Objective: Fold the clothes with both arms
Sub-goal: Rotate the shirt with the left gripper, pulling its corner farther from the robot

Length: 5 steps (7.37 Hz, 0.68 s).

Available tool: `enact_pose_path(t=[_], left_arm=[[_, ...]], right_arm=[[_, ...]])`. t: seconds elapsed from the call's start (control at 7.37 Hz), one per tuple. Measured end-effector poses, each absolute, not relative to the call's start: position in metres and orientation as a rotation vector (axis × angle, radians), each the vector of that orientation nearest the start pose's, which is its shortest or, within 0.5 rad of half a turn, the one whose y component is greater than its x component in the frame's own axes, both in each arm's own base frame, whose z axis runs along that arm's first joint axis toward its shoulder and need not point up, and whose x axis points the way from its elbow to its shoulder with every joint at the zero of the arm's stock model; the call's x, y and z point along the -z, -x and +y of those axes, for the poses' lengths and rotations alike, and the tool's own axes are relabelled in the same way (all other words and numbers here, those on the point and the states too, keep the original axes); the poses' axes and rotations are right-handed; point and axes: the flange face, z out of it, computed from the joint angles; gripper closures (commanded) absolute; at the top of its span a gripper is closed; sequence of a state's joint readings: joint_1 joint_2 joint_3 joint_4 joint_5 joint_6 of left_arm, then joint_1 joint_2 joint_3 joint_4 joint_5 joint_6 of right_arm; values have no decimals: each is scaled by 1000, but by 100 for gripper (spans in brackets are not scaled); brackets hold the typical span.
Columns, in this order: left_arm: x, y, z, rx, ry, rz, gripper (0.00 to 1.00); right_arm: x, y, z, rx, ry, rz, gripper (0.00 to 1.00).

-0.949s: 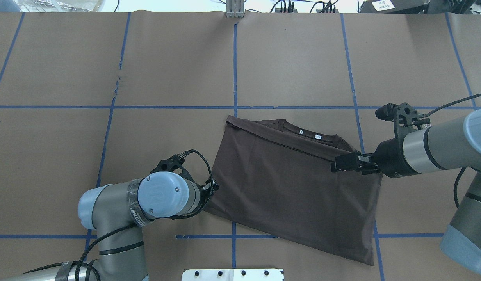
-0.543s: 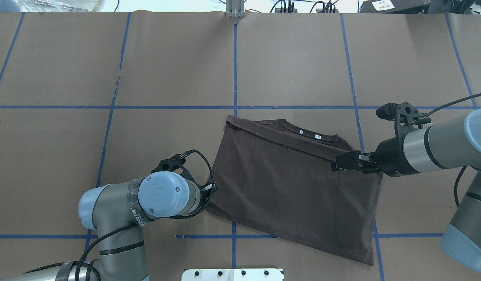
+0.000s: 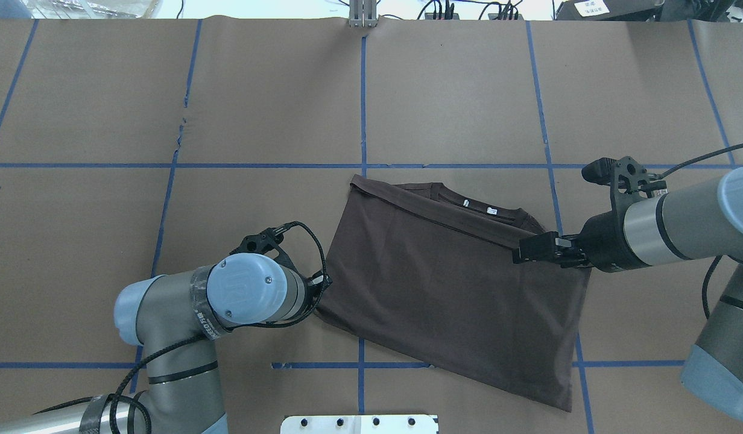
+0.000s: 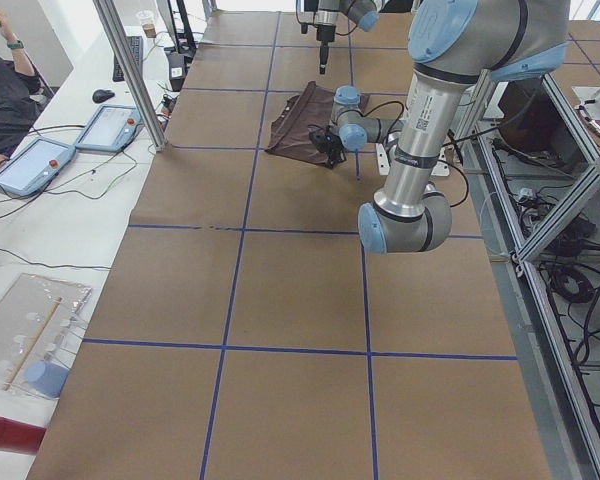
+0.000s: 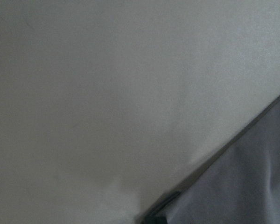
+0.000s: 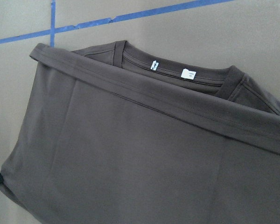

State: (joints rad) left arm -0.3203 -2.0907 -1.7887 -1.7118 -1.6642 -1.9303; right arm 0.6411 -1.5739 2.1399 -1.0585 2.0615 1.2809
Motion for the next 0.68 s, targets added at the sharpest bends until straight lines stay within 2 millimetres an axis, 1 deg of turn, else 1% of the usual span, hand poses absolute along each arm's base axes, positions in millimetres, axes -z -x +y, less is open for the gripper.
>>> enact_pose_path(t=[0.14,0.27,0.41,0.54,0.68], left_arm=[[-259,-558,-342,587,68,873,100],[-267,-546,-369,586,28,849,100],[-282,-532,-404,588,-17,816,100],[-298,-517,-448,592,-69,788,100],[-311,-507,-500,594,-127,784,100]], right_arm=[[-331,312,-341,-48,-79,-1138,0],[-331,312,-341,-48,-79,-1138,0],[-330,312,-341,-48,-79,-1139,0],[-330,312,-341,-48,-80,-1139,0],[-329,313,-341,-47,-81,-1140,0]])
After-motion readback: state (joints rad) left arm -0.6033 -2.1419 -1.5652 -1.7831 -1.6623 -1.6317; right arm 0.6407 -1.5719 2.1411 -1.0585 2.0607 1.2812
